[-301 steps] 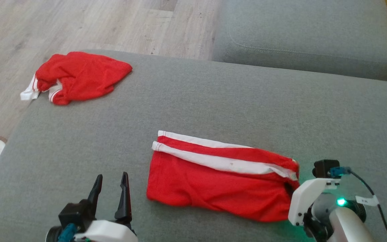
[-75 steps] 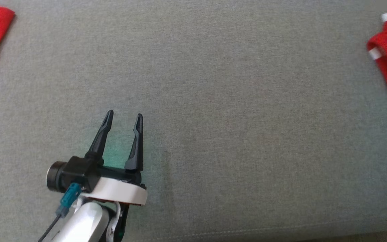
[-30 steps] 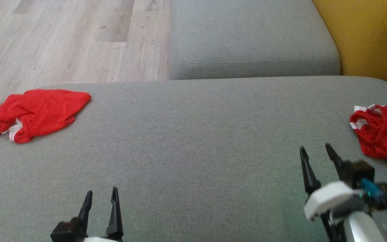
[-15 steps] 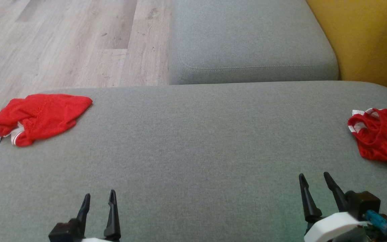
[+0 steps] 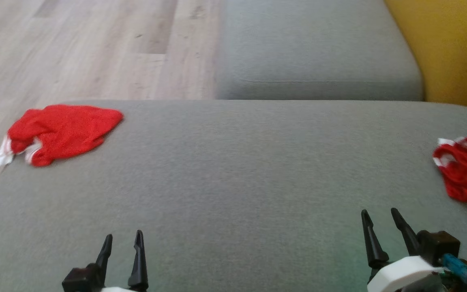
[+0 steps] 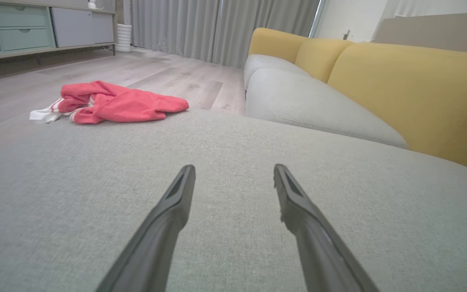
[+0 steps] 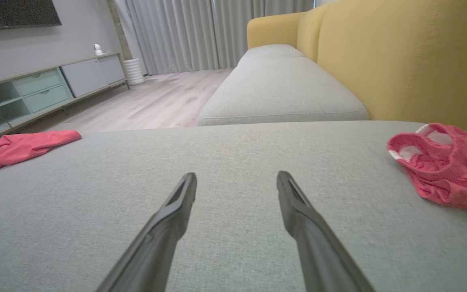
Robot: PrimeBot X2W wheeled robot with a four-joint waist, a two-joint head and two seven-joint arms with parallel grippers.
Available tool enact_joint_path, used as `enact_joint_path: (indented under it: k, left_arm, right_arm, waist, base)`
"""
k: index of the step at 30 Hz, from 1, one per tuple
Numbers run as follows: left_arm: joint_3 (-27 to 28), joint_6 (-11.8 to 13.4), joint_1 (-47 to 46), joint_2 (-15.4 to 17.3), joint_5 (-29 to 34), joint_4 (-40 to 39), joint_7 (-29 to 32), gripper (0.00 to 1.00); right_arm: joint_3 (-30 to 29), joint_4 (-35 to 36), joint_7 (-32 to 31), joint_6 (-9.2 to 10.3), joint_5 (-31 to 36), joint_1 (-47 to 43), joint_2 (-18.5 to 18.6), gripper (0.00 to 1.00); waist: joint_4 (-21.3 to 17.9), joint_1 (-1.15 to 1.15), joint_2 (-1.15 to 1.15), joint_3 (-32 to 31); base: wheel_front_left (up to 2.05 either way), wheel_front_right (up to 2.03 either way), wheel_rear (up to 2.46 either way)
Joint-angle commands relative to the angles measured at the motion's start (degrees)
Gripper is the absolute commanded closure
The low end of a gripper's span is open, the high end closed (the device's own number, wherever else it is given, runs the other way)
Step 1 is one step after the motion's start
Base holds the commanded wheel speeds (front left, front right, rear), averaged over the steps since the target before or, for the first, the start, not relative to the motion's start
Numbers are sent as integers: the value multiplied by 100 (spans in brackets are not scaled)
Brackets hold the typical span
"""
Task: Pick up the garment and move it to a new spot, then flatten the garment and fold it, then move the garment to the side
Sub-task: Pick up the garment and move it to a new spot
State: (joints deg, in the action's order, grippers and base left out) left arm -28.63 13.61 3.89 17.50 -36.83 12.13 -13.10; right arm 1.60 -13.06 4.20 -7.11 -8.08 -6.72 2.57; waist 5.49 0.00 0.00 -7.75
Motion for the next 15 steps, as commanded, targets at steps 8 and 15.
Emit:
enact_joint_path:
  k: [8,15]
  left_arm:
    - [160,36,-458,219,51,-269,61,0]
    - [287,129,-469,382,72,-521,68,0]
  right_arm:
    - [184,178,195,-37,-186,213,32,0]
    - [431,105,277,-37,-281,455,31,0]
  waist:
    - [1119,0,0,34]
    - [1960,0,0,182]
  base:
    - [0,0,0]
    - [0,0,0]
